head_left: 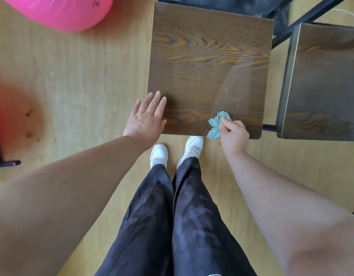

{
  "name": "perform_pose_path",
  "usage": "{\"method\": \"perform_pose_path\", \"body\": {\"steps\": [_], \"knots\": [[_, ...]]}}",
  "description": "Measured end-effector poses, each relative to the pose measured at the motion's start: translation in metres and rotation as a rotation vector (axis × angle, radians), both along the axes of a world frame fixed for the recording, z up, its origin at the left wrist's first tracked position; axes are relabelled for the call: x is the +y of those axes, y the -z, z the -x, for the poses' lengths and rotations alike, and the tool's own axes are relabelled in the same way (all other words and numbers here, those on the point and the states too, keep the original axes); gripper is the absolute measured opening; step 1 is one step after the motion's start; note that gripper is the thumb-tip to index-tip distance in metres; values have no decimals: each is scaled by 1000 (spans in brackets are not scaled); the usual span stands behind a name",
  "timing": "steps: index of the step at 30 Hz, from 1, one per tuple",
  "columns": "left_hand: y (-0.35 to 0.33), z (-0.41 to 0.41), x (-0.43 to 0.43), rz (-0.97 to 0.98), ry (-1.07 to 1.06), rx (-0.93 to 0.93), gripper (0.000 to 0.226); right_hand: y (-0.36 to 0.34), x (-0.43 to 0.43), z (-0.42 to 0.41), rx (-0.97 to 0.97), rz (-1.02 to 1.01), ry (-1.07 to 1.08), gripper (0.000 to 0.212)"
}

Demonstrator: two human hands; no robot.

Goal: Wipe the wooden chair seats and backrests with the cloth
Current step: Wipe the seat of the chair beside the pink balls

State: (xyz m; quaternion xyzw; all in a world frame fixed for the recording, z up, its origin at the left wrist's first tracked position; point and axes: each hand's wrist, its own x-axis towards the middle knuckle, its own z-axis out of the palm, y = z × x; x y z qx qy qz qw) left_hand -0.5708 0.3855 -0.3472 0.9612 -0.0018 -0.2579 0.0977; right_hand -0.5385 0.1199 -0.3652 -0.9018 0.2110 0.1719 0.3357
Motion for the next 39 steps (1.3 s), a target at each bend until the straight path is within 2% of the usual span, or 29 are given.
{"method": "perform_pose_path", "body": {"steps": [13, 17, 23, 31, 35, 39], "knots": [[4, 27, 30, -7, -109, 24, 62, 2, 85, 28, -13, -34, -245, 31], [8, 40, 45, -10, -171, 39, 61, 4, 121, 36, -41, -50, -328, 30], [10, 62, 70, -34, -277, 39, 62, 1, 162, 43, -42, -57, -331, 30], [4, 79, 85, -40, -420, 41, 63, -2, 209, 44, 2, -156, -496, 27], [-6, 77, 88, -55, -481, 42, 63, -8, 228, 30, -22, -241, -467, 26], [-13, 66, 82, -76, -438, 52, 63, -17, 201, 0, -77, -230, -405, 27]]}}
